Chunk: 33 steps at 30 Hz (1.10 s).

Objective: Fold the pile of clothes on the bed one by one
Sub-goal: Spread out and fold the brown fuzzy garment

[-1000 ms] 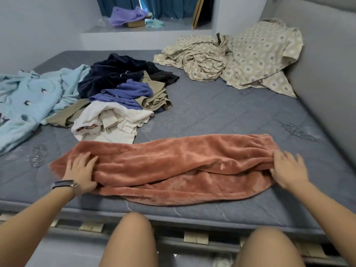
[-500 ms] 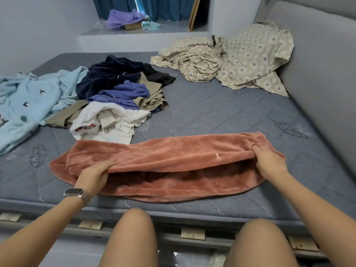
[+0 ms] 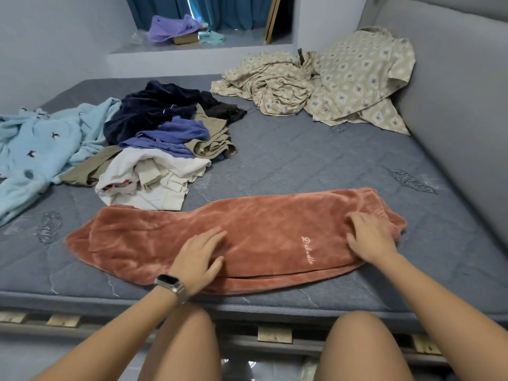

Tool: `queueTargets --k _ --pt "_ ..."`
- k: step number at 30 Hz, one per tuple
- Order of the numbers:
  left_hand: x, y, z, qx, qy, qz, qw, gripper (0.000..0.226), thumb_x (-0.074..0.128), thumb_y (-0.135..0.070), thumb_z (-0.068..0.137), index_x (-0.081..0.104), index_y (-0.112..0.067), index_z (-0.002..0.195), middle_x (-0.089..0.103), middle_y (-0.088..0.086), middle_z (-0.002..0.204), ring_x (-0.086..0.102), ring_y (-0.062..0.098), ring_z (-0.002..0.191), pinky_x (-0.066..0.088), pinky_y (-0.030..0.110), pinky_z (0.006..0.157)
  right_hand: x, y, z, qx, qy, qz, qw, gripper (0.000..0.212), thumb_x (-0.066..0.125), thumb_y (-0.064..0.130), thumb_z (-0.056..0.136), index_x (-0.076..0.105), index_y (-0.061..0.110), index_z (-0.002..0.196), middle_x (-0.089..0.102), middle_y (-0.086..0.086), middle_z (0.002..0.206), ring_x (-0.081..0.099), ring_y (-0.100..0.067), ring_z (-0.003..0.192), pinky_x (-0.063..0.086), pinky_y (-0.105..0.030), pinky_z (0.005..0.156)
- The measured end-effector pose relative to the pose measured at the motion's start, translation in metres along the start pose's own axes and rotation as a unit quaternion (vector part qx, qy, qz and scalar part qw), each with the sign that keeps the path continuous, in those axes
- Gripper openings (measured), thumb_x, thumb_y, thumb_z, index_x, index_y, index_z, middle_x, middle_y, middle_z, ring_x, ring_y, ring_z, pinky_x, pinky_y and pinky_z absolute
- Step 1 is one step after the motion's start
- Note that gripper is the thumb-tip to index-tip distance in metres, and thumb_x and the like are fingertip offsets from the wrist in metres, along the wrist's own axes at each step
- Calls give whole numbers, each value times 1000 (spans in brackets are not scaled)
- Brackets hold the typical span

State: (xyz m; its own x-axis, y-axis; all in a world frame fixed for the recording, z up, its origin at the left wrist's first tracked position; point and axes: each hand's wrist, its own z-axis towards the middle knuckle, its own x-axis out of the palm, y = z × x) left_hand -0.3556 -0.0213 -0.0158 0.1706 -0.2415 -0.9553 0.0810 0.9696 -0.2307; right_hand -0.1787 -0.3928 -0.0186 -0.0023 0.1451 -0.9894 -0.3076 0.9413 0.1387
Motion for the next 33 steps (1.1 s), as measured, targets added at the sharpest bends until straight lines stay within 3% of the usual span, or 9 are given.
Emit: queueTargets --k 3,7,11,14,18,22,27,30,33 --pt "26 -34 17 -34 111 3 993 75 23 -67 78 17 -42 148 8 -10 160 5 13 148 4 45 118 11 2 5 29 126 -30 991 37 53 31 87 53 23 123 53 -1 130 50 -24 121 36 -41 102" --pt "63 -56 32 -24 189 98 977 97 30 -88 63 0 -50 147 -23 -9 153 -23 19 142 -6 63 111 11 -6 15 97 -108 39 989 49 72 34 76 54 12 116 56 -13 120 49 -35 115 38 -48 95" --pt "77 -60 43 -25 182 122 975 96 32 -95 57 17 -56 143 5 2 160 8 32 146 14 75 100 6 -37 30 224 -28 66 972 120 80 64 57 21 13 148 32 -15 150 26 -34 139 25 -51 109" --pt "77 -58 47 -18 186 167 968 88 30 -92 63 19 -56 142 39 8 150 44 36 131 42 73 81 10 -56 38 321 59 143 934 144 81 73 44 5 12 150 31 -15 152 22 -35 142 22 -55 111" --pt "80 -62 51 -31 205 166 964 108 82 -67 38 35 -58 135 47 10 144 51 37 126 43 72 78 19 -63 41 340 80 117 930 107 75 78 47 52 9 126 58 -16 129 47 -36 125 42 -45 99" --pt "80 -71 54 -33 194 190 962 109 92 -50 33 43 -54 130 50 12 141 52 38 124 41 75 75 14 -54 42 322 71 175 928 67 78 57 66 65 8 109 65 -19 117 62 -36 109 52 -38 84" --pt "78 -77 63 -40 201 208 956 101 87 -51 51 31 -58 135 43 11 147 46 39 130 40 75 76 -13 -55 35 317 41 182 930 55 76 42 72 61 8 113 63 -19 119 60 -35 111 51 -37 85" --pt "79 -88 73 -41 191 183 964 78 53 -45 91 -8 -64 137 -5 3 161 0 35 147 19 74 101 -30 -73 31 315 44 174 932 54 77 38 73 62 5 113 63 -20 120 60 -35 113 51 -36 86" --pt "75 -115 91 -35 209 145 966 61 33 -37 100 -6 -64 138 -16 -1 160 -12 31 147 9 70 108 -45 -93 20 328 35 169 929 50 76 36 73 65 2 107 65 -22 116 61 -35 110 51 -36 85"
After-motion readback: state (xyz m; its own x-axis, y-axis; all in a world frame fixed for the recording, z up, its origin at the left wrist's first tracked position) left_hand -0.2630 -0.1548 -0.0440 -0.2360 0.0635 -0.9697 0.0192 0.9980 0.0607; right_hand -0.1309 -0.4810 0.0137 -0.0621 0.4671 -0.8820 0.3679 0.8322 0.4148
